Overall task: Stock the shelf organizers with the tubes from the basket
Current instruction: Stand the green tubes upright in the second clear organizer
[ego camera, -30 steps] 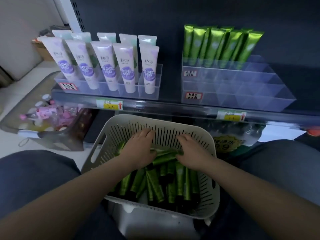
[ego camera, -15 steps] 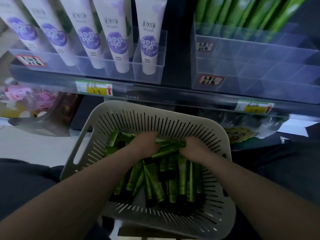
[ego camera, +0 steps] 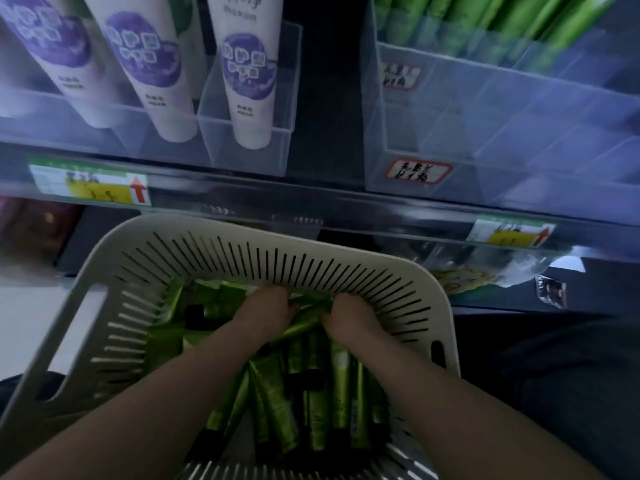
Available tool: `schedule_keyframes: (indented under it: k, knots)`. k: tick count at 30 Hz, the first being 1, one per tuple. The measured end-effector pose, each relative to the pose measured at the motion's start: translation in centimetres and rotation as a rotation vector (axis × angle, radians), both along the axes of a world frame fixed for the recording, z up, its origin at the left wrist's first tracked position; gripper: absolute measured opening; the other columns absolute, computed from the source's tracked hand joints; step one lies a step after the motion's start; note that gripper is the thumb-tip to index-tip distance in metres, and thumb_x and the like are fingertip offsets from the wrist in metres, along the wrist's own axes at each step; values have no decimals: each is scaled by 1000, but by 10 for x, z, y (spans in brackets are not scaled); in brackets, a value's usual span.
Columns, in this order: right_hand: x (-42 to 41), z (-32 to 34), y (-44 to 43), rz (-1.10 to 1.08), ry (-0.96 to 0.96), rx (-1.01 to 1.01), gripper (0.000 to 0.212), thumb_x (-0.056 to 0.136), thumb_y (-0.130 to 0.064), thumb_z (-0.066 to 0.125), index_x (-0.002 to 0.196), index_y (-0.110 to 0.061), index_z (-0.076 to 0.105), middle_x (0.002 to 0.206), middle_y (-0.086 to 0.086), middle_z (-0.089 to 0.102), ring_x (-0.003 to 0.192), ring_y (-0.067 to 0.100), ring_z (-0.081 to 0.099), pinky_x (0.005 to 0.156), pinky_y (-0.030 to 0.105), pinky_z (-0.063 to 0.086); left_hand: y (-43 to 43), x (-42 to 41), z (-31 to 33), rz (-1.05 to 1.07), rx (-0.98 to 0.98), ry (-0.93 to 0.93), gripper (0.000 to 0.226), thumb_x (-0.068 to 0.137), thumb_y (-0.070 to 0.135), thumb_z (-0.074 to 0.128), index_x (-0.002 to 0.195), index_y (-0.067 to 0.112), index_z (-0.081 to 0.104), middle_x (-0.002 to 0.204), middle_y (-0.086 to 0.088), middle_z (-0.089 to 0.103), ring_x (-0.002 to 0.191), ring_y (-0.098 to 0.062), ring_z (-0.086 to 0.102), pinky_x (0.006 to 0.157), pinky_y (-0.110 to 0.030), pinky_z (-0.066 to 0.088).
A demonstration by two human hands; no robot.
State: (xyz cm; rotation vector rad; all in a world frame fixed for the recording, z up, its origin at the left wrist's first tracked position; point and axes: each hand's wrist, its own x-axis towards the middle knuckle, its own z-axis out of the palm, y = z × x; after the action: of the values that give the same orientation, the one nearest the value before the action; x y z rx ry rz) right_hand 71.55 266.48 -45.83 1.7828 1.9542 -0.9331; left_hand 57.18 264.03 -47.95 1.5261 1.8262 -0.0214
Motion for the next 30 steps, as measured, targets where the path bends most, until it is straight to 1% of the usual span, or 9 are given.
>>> schedule_keyframes:
  k: [4, 10, 12, 15, 18, 21, 24, 26, 30]
  knots:
    - [-2, -7, 0, -71, 9, 14, 25, 93, -21, 48, 103, -4, 63, 108, 14, 63, 97, 28, 61, 81, 32, 51, 3, 2, -7, -43, -14, 30, 29, 94, 31, 50, 107, 7, 60, 112, -12, 61, 101, -24, 56, 81, -26, 42]
    - [-4, -7, 2, -214, 102, -71, 29, 89, -21, 57, 112, -5, 62, 111, 14, 62, 100, 27, 60, 86, 34, 52, 3, -1, -6, 3, -77, -19, 29, 94, 27, 50, 101, 2, 60, 112, -16, 57, 100, -24, 54, 76, -25, 39]
    - [-4, -6, 2, -253, 153, -105, 30, 87, -20, 59, 114, -7, 62, 111, 14, 63, 101, 26, 60, 88, 35, 52, 1, -4, -5, -3, -63, -39, 30, 92, 26, 52, 108, 3, 60, 118, -16, 56, 107, -25, 53, 85, -27, 42]
    - [-4, -3, 0, -294, 211, -106, 34, 84, -21, 62, 116, -9, 61, 112, 12, 63, 101, 24, 60, 87, 31, 52, -1, -6, -1, -2, -2, -67, 42, 87, 27, 60, 125, 10, 55, 132, -11, 50, 123, -25, 44, 101, -31, 40]
    - [-5, 0, -1, -318, 241, -86, 29, 83, -20, 63, 109, -8, 63, 105, 12, 64, 96, 25, 61, 79, 28, 52, -4, -6, 4, 33, 60, -83, 36, 85, 25, 62, 119, 13, 58, 125, -8, 56, 115, -22, 51, 95, -31, 45]
    - [-5, 8, -2, -324, 267, -70, 19, 82, -19, 63, 96, -7, 65, 90, 9, 62, 91, 25, 63, 69, 26, 47, -9, -7, 13, 49, 95, -110, 32, 83, 18, 63, 115, 16, 62, 118, -5, 62, 106, -19, 57, 89, -30, 49]
    - [-5, 16, -5, -327, 316, -65, 10, 79, -19, 66, 87, -13, 64, 84, 4, 60, 86, 22, 62, 68, 25, 46, -14, -11, 22, 68, 142, -137, 31, 83, 13, 62, 113, 18, 64, 114, -3, 65, 101, -16, 58, 80, -21, 46]
    - [-5, 22, -8, -330, 370, -67, 13, 78, -19, 69, 88, -17, 63, 85, 1, 59, 82, 17, 59, 68, 24, 46, -18, -13, 29, 80, 161, -144, 29, 83, 12, 62, 111, 19, 65, 110, 0, 66, 97, -14, 59, 74, -19, 43]
    - [-5, 35, -15, -362, 467, -79, 24, 79, -17, 71, 101, -16, 60, 89, -2, 55, 81, 11, 51, 67, 21, 40, -26, -13, 44, 82, 200, -151, 24, 83, 15, 62, 107, 21, 68, 106, 2, 68, 95, -13, 61, 78, -22, 48]
